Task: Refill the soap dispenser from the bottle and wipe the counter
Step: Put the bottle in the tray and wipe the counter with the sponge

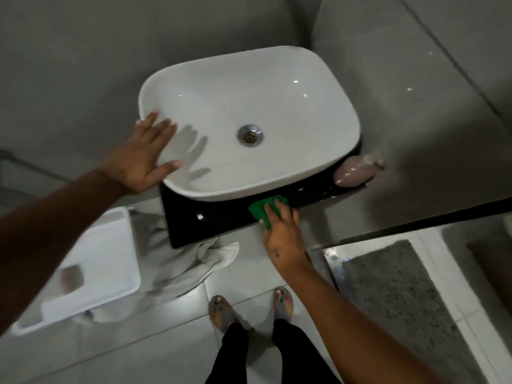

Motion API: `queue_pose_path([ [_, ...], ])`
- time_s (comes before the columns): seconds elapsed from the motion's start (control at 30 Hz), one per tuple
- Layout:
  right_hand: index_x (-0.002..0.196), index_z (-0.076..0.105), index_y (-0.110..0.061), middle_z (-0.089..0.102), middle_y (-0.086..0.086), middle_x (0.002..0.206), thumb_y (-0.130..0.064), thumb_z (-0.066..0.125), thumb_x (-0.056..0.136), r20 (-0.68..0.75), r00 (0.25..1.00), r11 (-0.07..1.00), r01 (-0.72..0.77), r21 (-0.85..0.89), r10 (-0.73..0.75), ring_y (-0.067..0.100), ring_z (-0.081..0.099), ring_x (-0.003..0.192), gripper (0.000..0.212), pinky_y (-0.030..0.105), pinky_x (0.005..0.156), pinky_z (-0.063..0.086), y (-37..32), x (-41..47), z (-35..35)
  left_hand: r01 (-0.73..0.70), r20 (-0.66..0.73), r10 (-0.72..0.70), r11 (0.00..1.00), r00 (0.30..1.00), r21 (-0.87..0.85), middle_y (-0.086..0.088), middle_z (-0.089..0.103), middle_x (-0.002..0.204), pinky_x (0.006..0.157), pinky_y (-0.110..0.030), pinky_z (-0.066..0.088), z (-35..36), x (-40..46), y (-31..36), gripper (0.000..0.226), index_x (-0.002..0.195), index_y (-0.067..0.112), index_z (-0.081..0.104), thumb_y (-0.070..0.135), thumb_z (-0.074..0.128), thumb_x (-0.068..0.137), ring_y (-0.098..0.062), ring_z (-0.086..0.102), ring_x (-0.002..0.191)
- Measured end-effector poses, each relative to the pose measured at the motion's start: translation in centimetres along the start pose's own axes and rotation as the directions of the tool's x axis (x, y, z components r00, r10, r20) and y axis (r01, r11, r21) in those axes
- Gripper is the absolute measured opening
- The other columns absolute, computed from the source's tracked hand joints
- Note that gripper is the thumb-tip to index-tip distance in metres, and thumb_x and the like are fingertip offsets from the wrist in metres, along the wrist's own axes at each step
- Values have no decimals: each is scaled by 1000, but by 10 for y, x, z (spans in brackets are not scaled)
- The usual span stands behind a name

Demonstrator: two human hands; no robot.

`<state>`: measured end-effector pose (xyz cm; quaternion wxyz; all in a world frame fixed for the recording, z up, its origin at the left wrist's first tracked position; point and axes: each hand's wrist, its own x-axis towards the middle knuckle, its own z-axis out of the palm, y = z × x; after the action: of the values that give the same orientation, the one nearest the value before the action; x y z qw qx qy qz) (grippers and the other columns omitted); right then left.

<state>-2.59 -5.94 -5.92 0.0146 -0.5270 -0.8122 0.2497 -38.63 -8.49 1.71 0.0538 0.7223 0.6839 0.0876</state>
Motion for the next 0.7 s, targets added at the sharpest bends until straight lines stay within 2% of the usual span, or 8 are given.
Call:
queue_pose_path([
  [0.07,152,43,-18,30,8,162,-15,54,99,29,999,1000,19,-13,-19,37,26,145,55,40,123,24,-35,3,11,23,15,-23,999,1000,-22,-30,33,160,125,-60,15,-6,-3,11,99,156,-4,30,73,25,95,-47,14,154],
  [0.23,156,35,-25,21,1,166,-11,53,96,289,899,934,354,-43,-328,33,17,150,64,46,121,29,-95,-13,46,14,64,-13,1000,998,-6,-27,29,163,126,-59,15,-15,-6,14,97,157,-3,27,71,27,95,-45,10,156],
  [0.33,154,40,-26,26,0,165,-15,56,97,203,941,958,284,-40,-270,30,22,148,60,41,120,32,-88,-7,44,14,57,-13,1000,998,-24,-24,27,165,126,-57,16,-12,-10,13,89,158,-2,26,61,32,96,-43,7,157],
  [0.43,152,43,-22,29,5,163,-14,55,98,129,972,980,200,-8,-197,34,24,146,56,41,122,28,-119,-6,53,24,47,-21,999,999,-46,-22,26,166,127,-55,16,-9,-12,12,86,159,-1,23,60,32,98,-41,4,158],
  [0.5,150,46,-20,32,7,162,-10,52,98,182,926,942,335,18,-332,36,26,145,53,43,119,31,-146,-6,64,12,36,-10,999,999,-49,-22,26,166,127,-54,16,-8,-13,10,84,159,-1,24,59,33,100,-40,4,158],
  [0.6,148,49,-22,34,6,161,-14,57,97,312,786,826,564,-5,-534,36,28,144,52,43,116,36,-147,2,64,-6,37,8,998,999,-55,-21,25,167,128,-52,14,-7,-13,7,82,159,1,22,59,33,102,-38,3,159],
  [0.63,149,49,-22,34,5,162,-16,60,96,328,773,817,576,-3,-544,35,29,145,54,41,117,35,-139,8,60,-8,35,10,998,999,-61,-20,25,167,128,-52,14,-6,-13,7,82,160,2,22,59,33,102,-38,2,159],
  [0.7,149,49,-22,35,5,162,-21,60,98,267,824,855,519,-3,-500,33,32,143,52,36,120,31,-124,14,54,-8,25,10,997,1000,-71,-19,25,167,128,-51,14,-4,-15,6,82,160,3,23,59,33,102,-37,3,159],
])
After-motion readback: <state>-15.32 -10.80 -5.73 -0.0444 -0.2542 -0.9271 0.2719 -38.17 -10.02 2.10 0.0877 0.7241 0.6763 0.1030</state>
